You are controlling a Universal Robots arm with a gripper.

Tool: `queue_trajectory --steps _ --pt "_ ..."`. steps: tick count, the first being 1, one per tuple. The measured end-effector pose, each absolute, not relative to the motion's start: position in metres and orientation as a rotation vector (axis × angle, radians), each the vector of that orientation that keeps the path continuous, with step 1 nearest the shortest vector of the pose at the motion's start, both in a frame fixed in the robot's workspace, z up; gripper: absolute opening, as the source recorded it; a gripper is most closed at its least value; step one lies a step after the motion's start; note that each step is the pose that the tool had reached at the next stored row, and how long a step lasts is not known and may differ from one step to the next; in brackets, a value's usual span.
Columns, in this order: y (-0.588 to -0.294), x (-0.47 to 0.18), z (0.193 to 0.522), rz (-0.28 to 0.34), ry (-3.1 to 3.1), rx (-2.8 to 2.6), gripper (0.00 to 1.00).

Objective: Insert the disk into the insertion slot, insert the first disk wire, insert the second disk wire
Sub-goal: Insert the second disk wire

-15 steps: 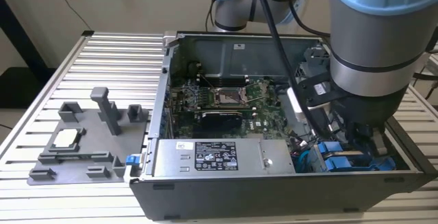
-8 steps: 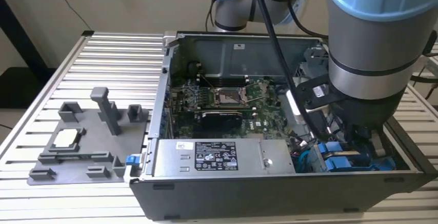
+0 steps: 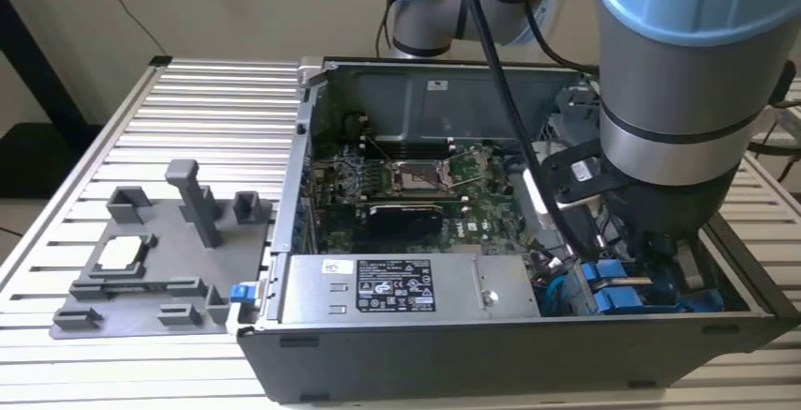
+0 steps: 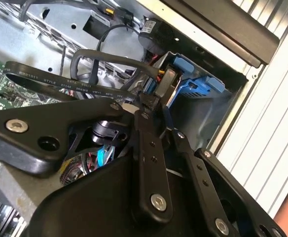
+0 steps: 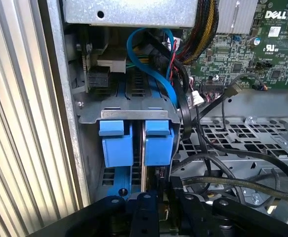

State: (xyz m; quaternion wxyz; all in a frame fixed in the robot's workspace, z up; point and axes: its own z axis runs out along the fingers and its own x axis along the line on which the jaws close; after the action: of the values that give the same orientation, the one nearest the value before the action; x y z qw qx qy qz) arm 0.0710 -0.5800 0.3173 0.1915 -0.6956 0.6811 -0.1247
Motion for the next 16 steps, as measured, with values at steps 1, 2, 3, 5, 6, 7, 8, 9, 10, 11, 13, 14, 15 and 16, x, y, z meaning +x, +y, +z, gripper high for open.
queue_trajectory --steps 1,2,3,5,6,7,8,9,10,11,13,14,15,16 --pt "-0.580 0.071 0.318 -0.348 1.914 -1.954 0.24" --pt "-0.580 0.071 0.320 -0.346 1.915 -1.955 0.24" --pt "-0.580 0.071 0.321 -0.345 1.916 -1.957 0.24" --pt "-0.580 0.071 0.324 -0.341 1.919 -1.959 0.24" --pt "-0.580 0.071 0.326 -0.340 1.920 -1.960 0.24" --pt "-0.580 0.071 0.327 -0.338 1.921 -1.961 0.24" --pt "-0.580 0.071 0.329 -0.337 1.922 -1.961 0.24" --pt "-0.580 0.071 0.332 -0.335 1.923 -1.962 0.24" --pt "-0.580 0.071 0.335 -0.334 1.924 -1.963 0.24" --pt "-0.580 0.071 0.338 -0.333 1.925 -1.964 0.24" --pt "-0.580 0.071 0.343 -0.331 1.927 -1.966 0.24" --pt "-0.580 0.071 0.345 -0.330 1.928 -1.967 0.24" --pt "-0.580 0.071 0.347 -0.329 1.929 -1.968 0.24" --pt "-0.580 0.071 0.349 -0.327 1.930 -1.969 0.24"
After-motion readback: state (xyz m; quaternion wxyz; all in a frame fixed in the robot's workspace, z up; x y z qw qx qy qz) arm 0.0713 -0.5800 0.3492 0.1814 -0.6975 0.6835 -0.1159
